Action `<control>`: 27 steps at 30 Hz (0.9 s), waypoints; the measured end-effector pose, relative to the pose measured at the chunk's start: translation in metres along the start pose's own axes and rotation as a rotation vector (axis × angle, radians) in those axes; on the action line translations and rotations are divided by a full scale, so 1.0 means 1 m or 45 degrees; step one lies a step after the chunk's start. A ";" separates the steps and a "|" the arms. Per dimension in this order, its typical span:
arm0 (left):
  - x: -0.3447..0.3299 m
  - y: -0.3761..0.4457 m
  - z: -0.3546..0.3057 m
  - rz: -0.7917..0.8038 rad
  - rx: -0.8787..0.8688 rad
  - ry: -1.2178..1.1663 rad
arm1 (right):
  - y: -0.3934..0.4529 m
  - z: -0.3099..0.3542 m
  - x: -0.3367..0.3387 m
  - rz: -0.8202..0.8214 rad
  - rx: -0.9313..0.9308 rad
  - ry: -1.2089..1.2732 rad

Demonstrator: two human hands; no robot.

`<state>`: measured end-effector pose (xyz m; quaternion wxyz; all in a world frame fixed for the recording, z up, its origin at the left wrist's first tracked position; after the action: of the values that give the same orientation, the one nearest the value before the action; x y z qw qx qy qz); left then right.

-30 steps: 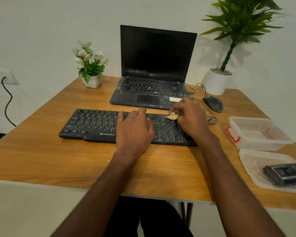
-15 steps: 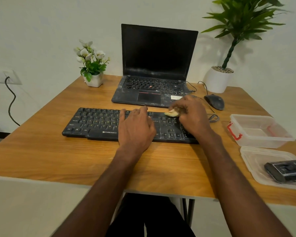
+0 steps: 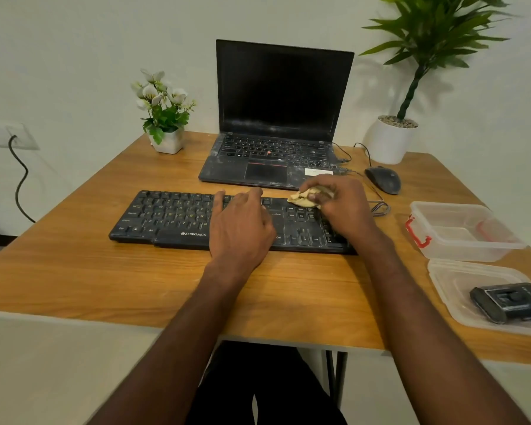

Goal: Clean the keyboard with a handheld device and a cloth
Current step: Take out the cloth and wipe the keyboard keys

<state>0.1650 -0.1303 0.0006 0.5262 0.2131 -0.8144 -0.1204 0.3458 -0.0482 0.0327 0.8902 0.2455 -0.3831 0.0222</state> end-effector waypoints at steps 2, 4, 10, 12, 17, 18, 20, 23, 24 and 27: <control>-0.002 0.000 0.001 -0.004 -0.003 0.006 | 0.002 -0.002 -0.005 0.047 -0.035 -0.031; -0.002 0.000 0.001 -0.005 -0.004 -0.002 | 0.007 -0.008 0.002 -0.058 -0.119 -0.149; -0.002 -0.001 -0.002 0.003 -0.017 0.046 | 0.002 0.009 -0.007 -0.108 -0.009 -0.144; -0.002 -0.001 -0.002 -0.005 -0.018 0.045 | 0.000 0.022 -0.029 0.084 0.134 -0.188; -0.001 -0.002 -0.001 -0.014 0.005 0.029 | 0.014 0.008 -0.021 0.043 -0.026 -0.308; -0.001 -0.002 -0.002 -0.010 0.008 0.023 | 0.015 0.003 -0.015 0.005 -0.092 -0.392; -0.002 -0.002 -0.002 -0.009 0.004 0.027 | 0.015 0.004 -0.013 -0.044 -0.100 -0.421; -0.002 -0.002 -0.003 -0.019 0.002 0.039 | 0.007 0.027 -0.028 0.093 0.150 -0.231; -0.002 -0.002 -0.003 -0.018 0.006 0.038 | 0.003 0.034 -0.033 0.157 0.220 -0.304; -0.001 -0.002 0.000 -0.012 0.022 0.033 | 0.006 0.029 -0.028 0.151 0.189 -0.534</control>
<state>0.1663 -0.1312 -0.0011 0.5342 0.2229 -0.8075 -0.1131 0.3052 -0.0522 0.0331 0.7677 0.2864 -0.5709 0.0511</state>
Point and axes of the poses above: each hand's wrist, its own y-axis towards the middle knuckle, its own x-axis out of the back of the hand, z = x × y, the point moved 4 cm from there along y, towards the middle knuckle, and after that the axes turned 5 degrees about -y, right-handed, at the moved point
